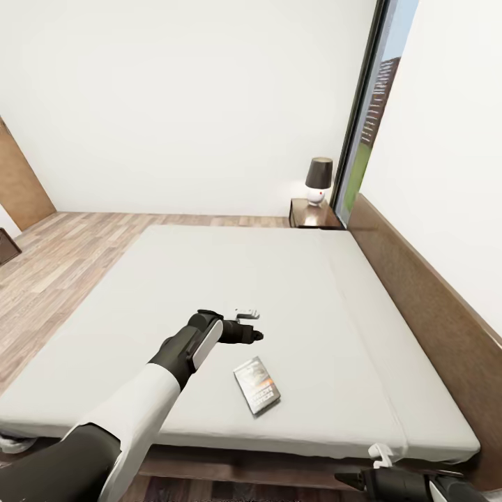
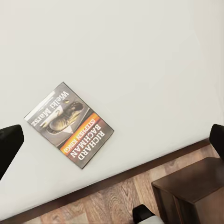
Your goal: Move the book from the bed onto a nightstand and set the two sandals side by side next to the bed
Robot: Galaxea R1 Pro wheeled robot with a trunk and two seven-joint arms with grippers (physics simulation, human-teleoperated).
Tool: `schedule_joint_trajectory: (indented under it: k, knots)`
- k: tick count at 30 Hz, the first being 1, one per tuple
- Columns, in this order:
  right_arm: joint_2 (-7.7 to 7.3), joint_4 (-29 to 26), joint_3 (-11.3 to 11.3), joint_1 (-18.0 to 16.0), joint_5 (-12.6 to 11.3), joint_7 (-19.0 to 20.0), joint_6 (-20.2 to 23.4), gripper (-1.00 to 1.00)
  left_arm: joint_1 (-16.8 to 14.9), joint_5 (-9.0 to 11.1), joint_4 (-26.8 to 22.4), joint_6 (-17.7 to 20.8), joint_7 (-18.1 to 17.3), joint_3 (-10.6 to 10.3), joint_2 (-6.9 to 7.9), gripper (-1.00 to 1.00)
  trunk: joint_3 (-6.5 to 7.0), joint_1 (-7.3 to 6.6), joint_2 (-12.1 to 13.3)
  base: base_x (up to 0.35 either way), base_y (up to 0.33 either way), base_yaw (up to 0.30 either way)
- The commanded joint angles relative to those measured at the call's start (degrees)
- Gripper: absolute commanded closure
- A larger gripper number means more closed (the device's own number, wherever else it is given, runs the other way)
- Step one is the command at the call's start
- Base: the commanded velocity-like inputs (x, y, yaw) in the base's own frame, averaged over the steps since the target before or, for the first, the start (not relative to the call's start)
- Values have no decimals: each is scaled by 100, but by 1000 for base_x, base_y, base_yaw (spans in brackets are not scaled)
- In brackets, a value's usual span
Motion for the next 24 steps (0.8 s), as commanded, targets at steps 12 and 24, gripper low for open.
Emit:
schedule_joint_trajectory:
  k: [12,24]
  knots:
    - [-53,58,-4,-3,269,45,66,-100,-5,-30,-3,20,-28,-2,0,-100,-112,3,-12,0,0,113]
    - [-59,59,-10,-2,272,46,64,-100,-5,558,-3,-92,-28,-2,0,-100,-209,3,-12,0,0,117]
